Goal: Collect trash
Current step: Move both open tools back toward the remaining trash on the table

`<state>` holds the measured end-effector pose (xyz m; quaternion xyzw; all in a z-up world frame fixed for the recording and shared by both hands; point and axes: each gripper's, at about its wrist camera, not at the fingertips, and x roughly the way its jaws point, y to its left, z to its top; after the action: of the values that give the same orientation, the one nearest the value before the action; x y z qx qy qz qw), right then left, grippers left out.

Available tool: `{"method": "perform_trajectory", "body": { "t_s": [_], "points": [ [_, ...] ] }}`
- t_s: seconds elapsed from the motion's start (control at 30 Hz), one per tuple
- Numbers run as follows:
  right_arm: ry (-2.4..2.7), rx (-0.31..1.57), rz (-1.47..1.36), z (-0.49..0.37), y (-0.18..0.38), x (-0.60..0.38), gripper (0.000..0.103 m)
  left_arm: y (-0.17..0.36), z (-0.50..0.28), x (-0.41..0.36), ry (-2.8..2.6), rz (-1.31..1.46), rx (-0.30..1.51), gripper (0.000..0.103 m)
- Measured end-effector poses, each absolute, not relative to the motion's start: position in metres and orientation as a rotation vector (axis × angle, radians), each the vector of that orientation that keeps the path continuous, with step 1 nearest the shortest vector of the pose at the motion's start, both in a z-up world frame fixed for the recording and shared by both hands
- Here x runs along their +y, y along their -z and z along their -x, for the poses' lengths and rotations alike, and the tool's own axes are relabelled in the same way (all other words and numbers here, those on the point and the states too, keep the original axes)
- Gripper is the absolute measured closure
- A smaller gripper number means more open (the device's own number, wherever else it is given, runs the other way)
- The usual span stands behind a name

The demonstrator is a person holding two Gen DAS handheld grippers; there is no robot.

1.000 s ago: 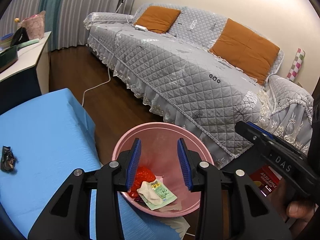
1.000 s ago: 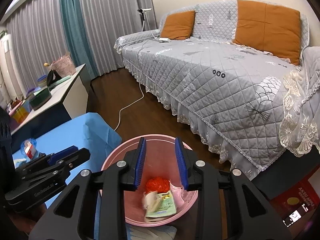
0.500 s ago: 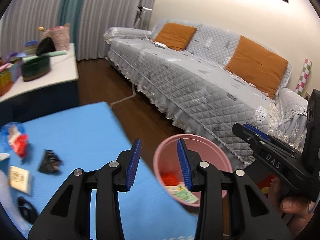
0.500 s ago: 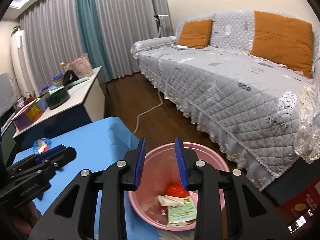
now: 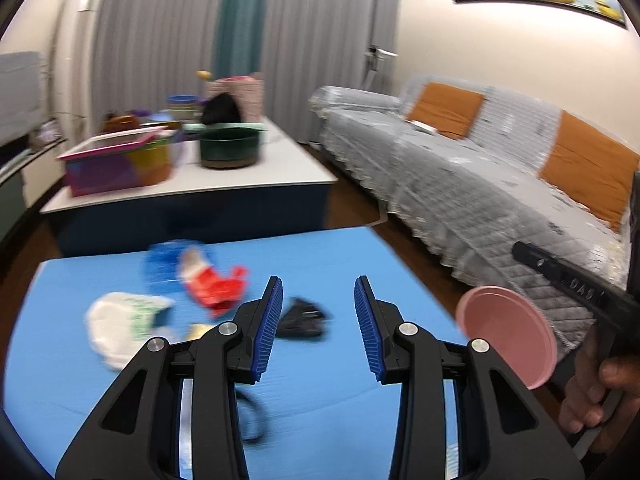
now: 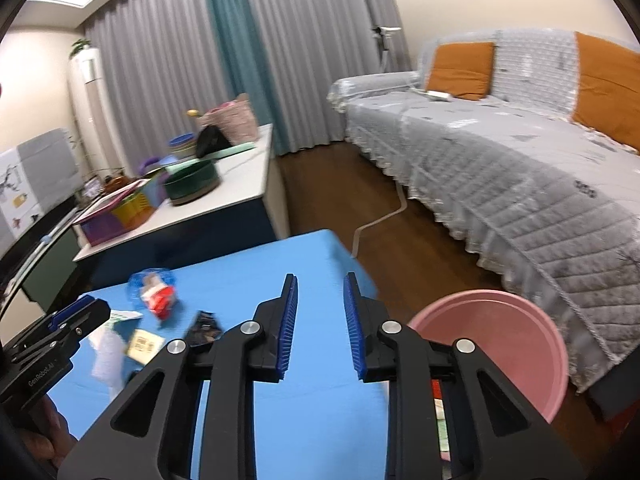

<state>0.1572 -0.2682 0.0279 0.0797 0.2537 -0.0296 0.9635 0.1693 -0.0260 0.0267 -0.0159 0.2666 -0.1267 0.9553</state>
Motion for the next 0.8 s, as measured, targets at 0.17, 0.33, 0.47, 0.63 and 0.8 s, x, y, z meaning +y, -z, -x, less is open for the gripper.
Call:
{"method": "perform_trajectory", "body": {
  "t_s": [0.17, 0.33, 0.47, 0.63, 0.8],
  "points": [
    [-0.017, 0.523, -0.166, -0.174, -0.021, -0.230, 0.086, -0.016, -0.170, 0.022, 0.156, 0.060, 0.577, 0.066],
    [-0.069, 0.572, -0.168, -0.194, -0.004, -0.198, 0.086, 0.000, -0.175, 0.052, 0.090, 0.106, 0.655, 0.065],
    [-0.103, 0.629, -0.169, -0.211, 0.016, -0.178, 0.086, 0.016, -0.185, 0.060, 0.085, 0.122, 0.736, 0.048],
    [-0.117, 0.687, -0.152, -0.229, 0.040, -0.163, 0.085, 0.035, -0.189, 0.055, 0.082, 0.082, 0.785, 0.048],
    [-0.132, 0.734, -0.142, -0.246, 0.060, -0.152, 0.085, 0.047, -0.194, 0.053, 0.051, 0.028, 0.797, 0.048]
  ]
}}
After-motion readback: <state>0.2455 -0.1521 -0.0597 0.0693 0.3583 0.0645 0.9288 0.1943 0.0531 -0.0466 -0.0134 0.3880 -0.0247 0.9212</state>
